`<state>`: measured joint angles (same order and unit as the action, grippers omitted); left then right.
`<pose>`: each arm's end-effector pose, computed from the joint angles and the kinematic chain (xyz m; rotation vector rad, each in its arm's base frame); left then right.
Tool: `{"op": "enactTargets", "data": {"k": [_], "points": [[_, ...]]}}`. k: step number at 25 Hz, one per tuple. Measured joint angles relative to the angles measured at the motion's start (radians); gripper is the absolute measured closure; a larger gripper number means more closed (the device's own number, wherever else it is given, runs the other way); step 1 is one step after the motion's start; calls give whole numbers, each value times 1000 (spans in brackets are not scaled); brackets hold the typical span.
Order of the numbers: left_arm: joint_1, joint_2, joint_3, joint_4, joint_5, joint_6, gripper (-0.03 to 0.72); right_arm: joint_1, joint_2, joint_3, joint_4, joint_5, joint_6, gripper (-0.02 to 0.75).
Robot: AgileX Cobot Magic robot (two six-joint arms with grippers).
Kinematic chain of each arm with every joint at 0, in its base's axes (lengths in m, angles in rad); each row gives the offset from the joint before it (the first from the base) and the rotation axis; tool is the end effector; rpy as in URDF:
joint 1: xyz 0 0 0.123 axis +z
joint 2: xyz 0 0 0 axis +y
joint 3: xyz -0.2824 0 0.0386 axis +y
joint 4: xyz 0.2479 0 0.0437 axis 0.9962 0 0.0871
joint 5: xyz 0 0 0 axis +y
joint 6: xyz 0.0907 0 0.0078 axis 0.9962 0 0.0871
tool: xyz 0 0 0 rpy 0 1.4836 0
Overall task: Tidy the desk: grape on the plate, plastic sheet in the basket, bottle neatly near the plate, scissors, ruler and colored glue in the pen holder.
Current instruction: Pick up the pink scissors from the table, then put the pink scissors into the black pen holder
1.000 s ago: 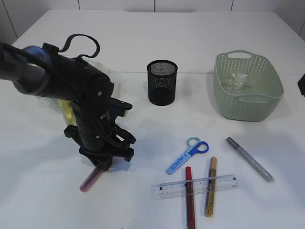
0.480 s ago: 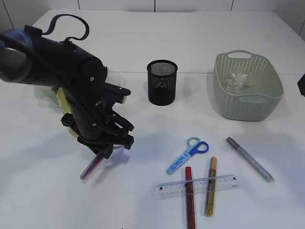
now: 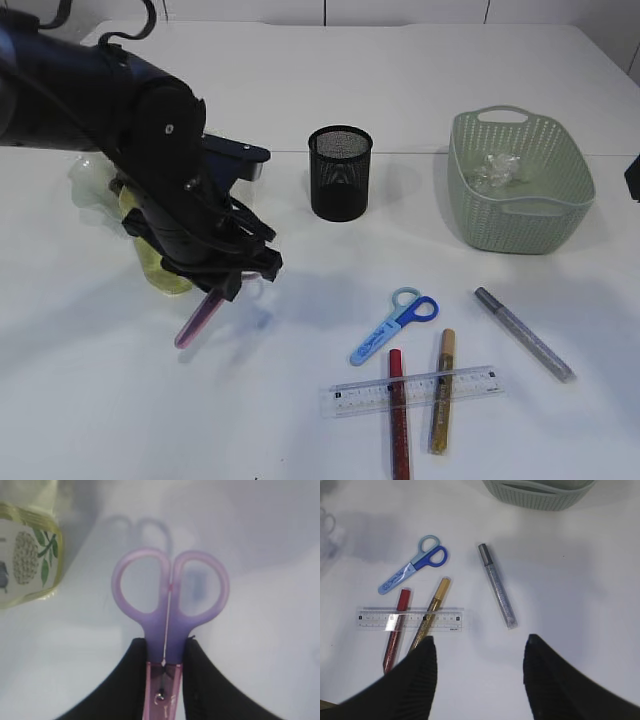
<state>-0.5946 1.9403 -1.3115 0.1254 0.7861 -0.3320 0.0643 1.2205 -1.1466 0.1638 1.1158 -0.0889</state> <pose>0.3245 -0.2097 0.1740 0.4879 2.8384 -0.0288 0.2294 0.0281 0.3466 -0.1548 2.6600 0.2115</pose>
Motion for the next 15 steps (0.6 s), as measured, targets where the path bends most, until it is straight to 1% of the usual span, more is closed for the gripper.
{"op": "enactTargets", "data": {"k": [7, 15], "points": [[0, -31, -2, -4, -24, 0, 553, 0, 0, 0, 7, 0, 0, 299], [0, -32, -104, -31, -24, 0, 553, 0, 0, 0, 11, -1, 0, 299]]}}
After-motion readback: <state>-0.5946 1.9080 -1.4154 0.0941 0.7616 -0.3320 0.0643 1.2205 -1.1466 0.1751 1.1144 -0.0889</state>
